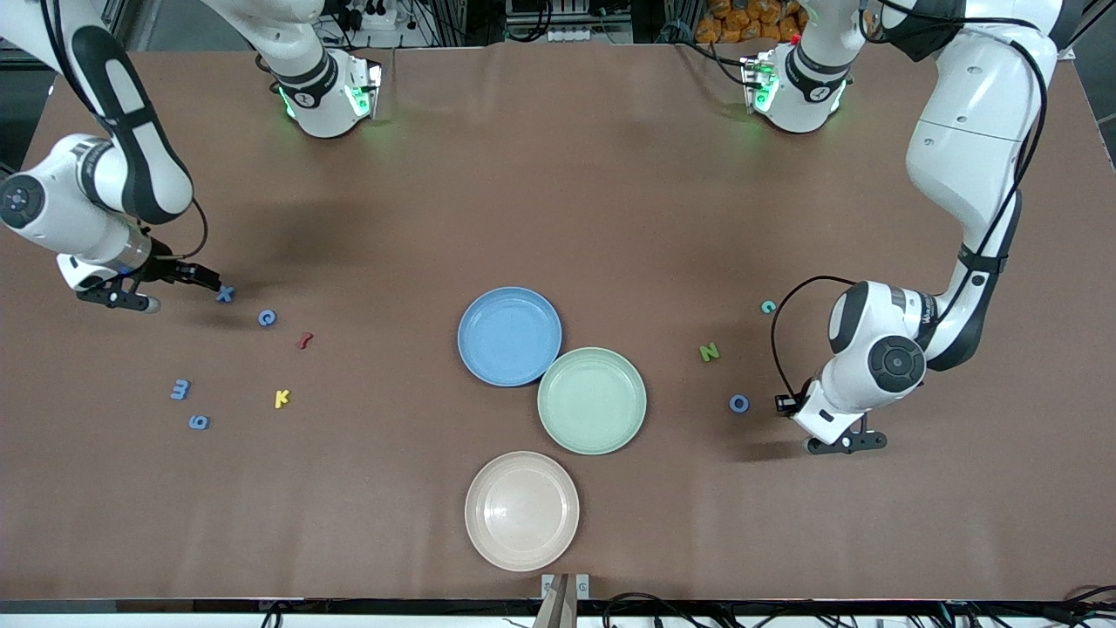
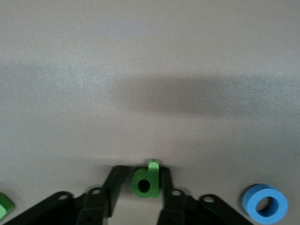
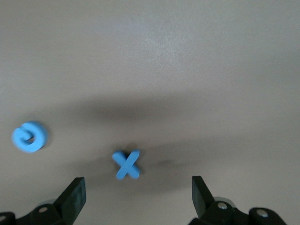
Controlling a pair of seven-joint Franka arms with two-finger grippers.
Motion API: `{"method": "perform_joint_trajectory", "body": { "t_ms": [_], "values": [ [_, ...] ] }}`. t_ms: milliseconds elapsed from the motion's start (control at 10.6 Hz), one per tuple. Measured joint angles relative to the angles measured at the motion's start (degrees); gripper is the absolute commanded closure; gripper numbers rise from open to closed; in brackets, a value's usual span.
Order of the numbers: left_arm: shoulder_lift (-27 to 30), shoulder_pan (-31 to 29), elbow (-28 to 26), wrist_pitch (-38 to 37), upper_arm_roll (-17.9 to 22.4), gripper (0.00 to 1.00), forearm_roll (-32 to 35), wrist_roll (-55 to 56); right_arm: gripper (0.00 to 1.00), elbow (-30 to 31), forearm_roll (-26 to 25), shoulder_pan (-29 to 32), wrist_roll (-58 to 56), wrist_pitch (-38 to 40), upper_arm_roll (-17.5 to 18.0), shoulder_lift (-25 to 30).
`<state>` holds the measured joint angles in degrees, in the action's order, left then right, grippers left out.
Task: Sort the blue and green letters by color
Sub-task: 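Grasp the blue X with the right gripper while the left gripper grasps p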
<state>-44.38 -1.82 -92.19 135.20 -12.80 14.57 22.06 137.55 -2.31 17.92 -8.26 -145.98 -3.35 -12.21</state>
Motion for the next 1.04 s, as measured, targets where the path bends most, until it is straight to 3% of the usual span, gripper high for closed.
{"method": "perform_joint_trajectory", "body": {
  "t_ms": [94, 283, 565, 659, 1036],
  "values": [
    [0.0, 0.1, 0.1, 0.0, 0.0, 1.00, 0.0, 0.0, 0.00, 0.0, 0.0, 0.3, 0.0, -2.8, 0.0, -2.6],
    [-0.1, 0.2, 0.3, 0.0, 0.0, 1.00, 0.0, 0.0, 0.00, 0.0, 0.0, 0.5, 0.0, -6.8, 0.0, -6.6],
    [0.0, 0.2, 1.1, 0.3, -0.4, 1.00, 0.0, 0.1, 0.03, 0.0, 0.0, 0.4, 0.0, -7.4, 0.3, -7.6],
    [0.1, 0.3, 2.2, 0.6, -1.1, 1.00, 0.0, 0.1, 0.11, 0.0, 0.0, 0.4, 0.0, -7.4, 0.4, -7.6],
    [1.4, 6.8, 5.1, 0.3, -4.5, 1.00, 0.0, 3.7, 0.70, 0.3, 0.0, -0.1, 0.0, -7.3, 0.8, -7.2]
  ]
}}
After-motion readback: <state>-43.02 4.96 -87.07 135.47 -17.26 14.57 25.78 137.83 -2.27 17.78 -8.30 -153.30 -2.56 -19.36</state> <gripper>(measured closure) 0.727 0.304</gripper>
